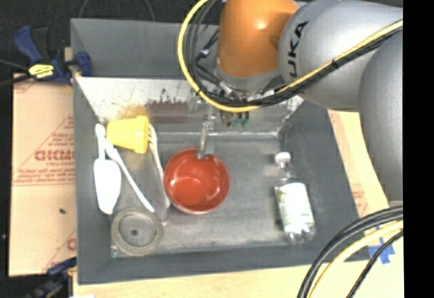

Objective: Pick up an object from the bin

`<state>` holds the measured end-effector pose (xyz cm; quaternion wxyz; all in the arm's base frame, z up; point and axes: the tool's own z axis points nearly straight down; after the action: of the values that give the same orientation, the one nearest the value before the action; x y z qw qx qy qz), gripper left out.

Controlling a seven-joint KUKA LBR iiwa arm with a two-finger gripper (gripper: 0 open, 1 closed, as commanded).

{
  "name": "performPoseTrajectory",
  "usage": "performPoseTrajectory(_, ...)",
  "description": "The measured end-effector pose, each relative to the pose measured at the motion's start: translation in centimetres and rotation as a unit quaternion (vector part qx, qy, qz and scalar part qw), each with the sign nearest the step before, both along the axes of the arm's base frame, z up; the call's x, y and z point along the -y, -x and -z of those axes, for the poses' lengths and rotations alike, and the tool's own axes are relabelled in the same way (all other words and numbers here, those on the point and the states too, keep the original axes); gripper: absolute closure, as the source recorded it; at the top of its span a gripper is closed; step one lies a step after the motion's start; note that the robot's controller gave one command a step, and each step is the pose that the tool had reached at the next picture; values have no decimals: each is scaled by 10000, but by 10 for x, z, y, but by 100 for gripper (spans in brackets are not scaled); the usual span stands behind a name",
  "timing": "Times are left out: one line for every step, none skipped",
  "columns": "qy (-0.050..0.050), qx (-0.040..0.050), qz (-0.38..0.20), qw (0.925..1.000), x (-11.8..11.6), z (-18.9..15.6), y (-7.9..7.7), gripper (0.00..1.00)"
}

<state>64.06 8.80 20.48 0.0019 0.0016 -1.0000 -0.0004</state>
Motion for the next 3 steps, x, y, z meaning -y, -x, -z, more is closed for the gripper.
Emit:
performPoseTrajectory(-3,41,12,10000,1,-5,-1,0)
performPoseTrajectory(3,48,-1378,9904,20,90,2,0)
performPoseTrajectory(12,89,-2383,9712,27,74,9,0)
